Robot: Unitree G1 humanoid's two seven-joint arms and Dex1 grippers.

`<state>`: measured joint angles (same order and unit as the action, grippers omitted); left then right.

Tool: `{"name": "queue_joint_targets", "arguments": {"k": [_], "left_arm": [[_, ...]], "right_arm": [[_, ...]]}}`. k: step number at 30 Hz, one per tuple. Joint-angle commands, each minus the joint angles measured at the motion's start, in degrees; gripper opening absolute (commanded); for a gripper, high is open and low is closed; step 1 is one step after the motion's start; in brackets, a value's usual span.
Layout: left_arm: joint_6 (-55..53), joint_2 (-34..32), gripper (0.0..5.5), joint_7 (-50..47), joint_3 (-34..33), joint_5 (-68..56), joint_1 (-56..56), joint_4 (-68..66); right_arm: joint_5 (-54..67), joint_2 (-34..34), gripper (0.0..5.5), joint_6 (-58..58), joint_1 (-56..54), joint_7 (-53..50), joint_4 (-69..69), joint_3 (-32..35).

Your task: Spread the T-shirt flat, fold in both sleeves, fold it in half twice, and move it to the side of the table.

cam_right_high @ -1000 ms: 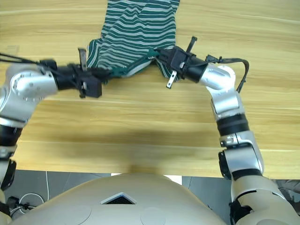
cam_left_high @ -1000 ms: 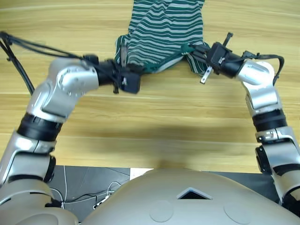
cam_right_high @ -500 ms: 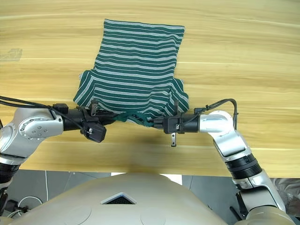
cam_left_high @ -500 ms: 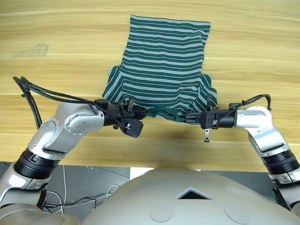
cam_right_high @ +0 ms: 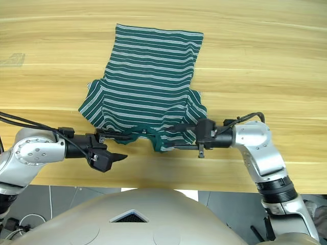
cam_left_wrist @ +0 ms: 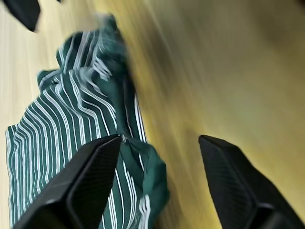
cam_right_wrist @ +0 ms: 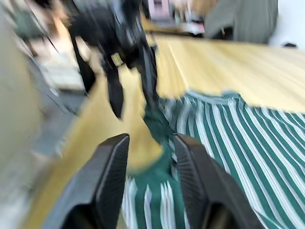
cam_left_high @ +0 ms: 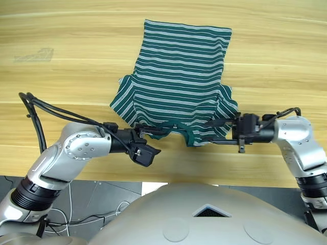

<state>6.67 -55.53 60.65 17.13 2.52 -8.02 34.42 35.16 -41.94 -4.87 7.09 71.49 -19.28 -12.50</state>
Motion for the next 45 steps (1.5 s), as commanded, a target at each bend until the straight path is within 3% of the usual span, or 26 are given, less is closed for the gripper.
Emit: {"name": "queue_joint_targets", "arguments": {"k": [1, 4, 8, 13, 18, 26, 35, 41, 45], "left_arm": [[-4.9, -1.4, 3.78, 2.1, -4.9, -8.8, 0.5, 2.2], [-8.6, 1.1, 4.06, -1.1, -14.0, -17.3, 5.3, -1.7], [-2.7, 2.7, 4.06, -9.7, -18.7, -7.6, 10.5, -12.0], [7.8, 2.9, 4.06, -18.4, -15.6, 9.2, 11.4, -20.7], [12.6, 5.8, 4.06, -21.4, -11.4, 13.5, 10.7, -24.5], [17.1, 9.6, 4.06, -27.3, -7.5, 19.7, 11.8, -36.4], [21.0, 10.3, 4.06, -32.5, -6.6, 21.7, 13.3, -50.2], [21.7, 10.1, 4.06, -33.7, -6.5, 22.4, 12.8, -49.4], [21.3, 10.8, 4.06, -32.2, -6.1, 21.9, 9.3, -37.7]], "right_arm": [[2.4, -1.7, 2.52, -2.5, 1.4, 2.1, -0.2, 2.9], [-6.8, 0.6, 2.99, 4.2, -0.9, -4.0, 7.7, 5.8], [-21.1, 0.8, 3.68, 15.1, -3.3, -12.1, 17.4, 7.6], [-35.5, 0.7, 4.42, 24.7, -7.7, -20.3, 25.8, 6.0], [-46.0, 0.6, 5.32, 31.4, -8.9, -25.5, 29.6, 2.4], [-52.0, 1.7, 5.36, 35.5, -11.2, -30.7, 36.2, -2.1], [-56.7, -7.5, 5.36, 37.1, -14.8, -32.0, 46.8, -3.2], [-54.7, -11.4, 5.36, 35.2, -10.1, -27.0, 40.9, -5.4], [-49.7, -11.7, 5.36, 33.6, -5.6, -24.2, 32.5, -6.0]]}}
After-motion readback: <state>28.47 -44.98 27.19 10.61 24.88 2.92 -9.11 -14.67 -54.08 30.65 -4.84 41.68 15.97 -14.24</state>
